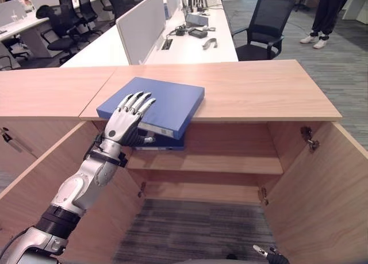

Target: Put the empty folder in the office cabinet

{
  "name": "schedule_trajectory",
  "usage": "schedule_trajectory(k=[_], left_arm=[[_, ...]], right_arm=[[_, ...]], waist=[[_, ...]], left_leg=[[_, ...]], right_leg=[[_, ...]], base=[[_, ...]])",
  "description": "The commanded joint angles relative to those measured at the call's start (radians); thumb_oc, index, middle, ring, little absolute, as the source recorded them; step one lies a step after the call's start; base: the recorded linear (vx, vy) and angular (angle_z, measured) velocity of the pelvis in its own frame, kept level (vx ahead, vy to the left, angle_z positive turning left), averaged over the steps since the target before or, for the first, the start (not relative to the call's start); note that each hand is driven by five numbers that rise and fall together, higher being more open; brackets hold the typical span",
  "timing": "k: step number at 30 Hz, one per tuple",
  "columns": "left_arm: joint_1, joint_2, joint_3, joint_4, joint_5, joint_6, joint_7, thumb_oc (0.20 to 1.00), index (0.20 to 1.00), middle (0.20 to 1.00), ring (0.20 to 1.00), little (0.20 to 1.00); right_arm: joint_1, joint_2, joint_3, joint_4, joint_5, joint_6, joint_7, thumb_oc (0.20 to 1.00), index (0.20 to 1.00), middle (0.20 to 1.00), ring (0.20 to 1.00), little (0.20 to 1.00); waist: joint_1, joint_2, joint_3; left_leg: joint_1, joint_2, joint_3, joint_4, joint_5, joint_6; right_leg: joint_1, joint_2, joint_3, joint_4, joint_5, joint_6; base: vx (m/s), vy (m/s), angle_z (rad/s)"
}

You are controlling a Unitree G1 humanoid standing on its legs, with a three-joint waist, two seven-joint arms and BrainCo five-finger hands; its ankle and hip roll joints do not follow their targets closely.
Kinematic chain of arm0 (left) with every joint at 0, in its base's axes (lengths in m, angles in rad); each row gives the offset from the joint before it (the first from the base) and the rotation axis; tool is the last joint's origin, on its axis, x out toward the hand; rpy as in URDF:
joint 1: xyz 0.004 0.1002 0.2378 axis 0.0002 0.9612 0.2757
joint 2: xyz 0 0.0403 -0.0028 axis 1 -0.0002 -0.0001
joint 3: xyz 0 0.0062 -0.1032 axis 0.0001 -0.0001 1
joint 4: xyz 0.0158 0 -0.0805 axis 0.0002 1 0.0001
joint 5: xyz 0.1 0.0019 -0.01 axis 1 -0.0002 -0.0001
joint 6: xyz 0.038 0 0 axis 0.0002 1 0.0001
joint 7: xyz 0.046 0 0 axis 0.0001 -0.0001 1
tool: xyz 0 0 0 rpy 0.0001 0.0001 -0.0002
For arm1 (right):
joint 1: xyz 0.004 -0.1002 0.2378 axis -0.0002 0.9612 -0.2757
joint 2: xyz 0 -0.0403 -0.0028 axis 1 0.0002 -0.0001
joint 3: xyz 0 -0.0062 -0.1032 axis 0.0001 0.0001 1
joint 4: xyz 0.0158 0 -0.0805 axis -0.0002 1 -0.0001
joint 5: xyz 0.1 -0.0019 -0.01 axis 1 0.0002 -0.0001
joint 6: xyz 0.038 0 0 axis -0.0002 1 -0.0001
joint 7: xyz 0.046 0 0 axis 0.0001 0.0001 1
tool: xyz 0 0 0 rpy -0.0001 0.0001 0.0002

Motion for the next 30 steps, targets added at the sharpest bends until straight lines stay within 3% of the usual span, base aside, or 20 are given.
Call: schedule_trajectory(k=[1,14,30], left_arm=[[-0.163,0.071,-0.028,0.045,0.028,0.004,0.008,1.0,1.0,1.0,1.0,1.0],[-0.227,0.079,-0.123,0.161,0.057,0.018,-0.015,1.0,1.0,1.0,1.0,1.0],[-0.298,0.094,-0.163,0.28,0.074,0.048,-0.003,1.0,1.0,1.0,1.0,1.0]], right_arm=[[-0.064,-0.018,-0.004,0.034,-0.001,-0.018,-0.007,1.0,1.0,1.0,1.0,1.0],[-0.058,-0.024,-0.019,0.05,0.02,-0.017,-0.009,1.0,1.0,1.0,1.0,1.0],[-0.053,-0.03,-0.025,0.052,0.053,-0.018,0.008,1.0,1.0,1.0,1.0,1.0]], waist=[[-0.005,-0.023,0.038],[-0.029,-0.017,0.037],[-0.042,-0.019,0.032]], left_leg=[[0.02,0.014,-0.008,0.012,-0.074,-0.025],[0.027,0.016,0.012,0.012,-0.077,-0.025],[0.034,0.017,0.023,0.012,-0.078,-0.028]], right_leg=[[0.083,0.003,0.038,0.014,-0.155,0.061],[0.078,0.003,0.052,0.015,-0.152,0.066],[0.08,0.003,0.061,0.016,-0.152,0.067]], base=[[0.0,0.002,-0.04],[0.0,0.002,-0.04],[0.0,0.001,-0.01]])
